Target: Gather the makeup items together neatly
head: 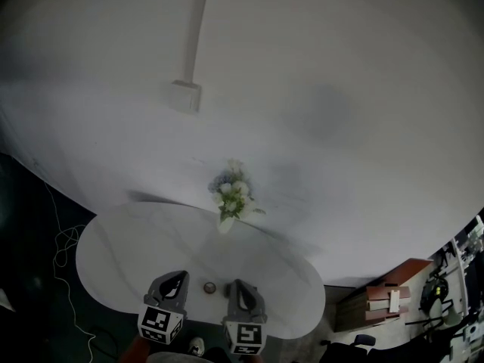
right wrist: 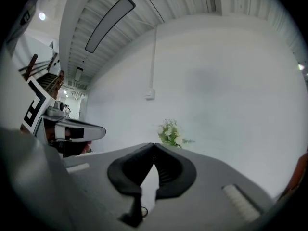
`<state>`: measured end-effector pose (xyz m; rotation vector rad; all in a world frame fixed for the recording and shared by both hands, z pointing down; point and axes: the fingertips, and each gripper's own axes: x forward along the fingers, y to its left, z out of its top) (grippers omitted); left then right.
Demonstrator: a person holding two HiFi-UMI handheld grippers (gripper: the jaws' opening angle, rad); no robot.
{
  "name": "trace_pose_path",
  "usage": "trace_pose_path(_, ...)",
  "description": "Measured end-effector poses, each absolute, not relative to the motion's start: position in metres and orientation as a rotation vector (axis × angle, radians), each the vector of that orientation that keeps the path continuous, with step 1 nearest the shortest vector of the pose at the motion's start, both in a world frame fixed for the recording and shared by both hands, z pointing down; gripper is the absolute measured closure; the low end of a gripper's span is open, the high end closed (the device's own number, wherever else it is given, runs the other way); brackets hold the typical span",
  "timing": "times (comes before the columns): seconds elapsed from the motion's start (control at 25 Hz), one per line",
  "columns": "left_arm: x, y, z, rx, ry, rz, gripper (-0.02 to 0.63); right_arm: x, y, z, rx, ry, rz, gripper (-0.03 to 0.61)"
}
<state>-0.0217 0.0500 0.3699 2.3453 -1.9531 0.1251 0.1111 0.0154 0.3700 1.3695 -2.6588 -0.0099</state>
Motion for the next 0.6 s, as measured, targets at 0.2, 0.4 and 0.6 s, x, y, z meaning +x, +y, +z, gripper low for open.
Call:
trace_pose_path(0.2, -0.0227, 0.0496, 0.3739, 2.34, -1.95, 0.131, 0.603, 0.1129, 0.0129, 0.37, 1.378, -2.655, -0.016, 0.574)
trace_pose_path(0.4, -0.0238, 0.0482, 0.3749, 2.34, -1.95, 0.138, 0.603, 0.1127, 0.011, 0.3708, 1.382, -2.645, -0.021, 0.574)
trace_pose_path(0.6, -0.0248, 0.0473, 0.3756, 2.344, -1.945, 0.14, 0.603, 0.1105, 0.0099, 0.3725, 1.38, -2.644, -0.016, 0.574)
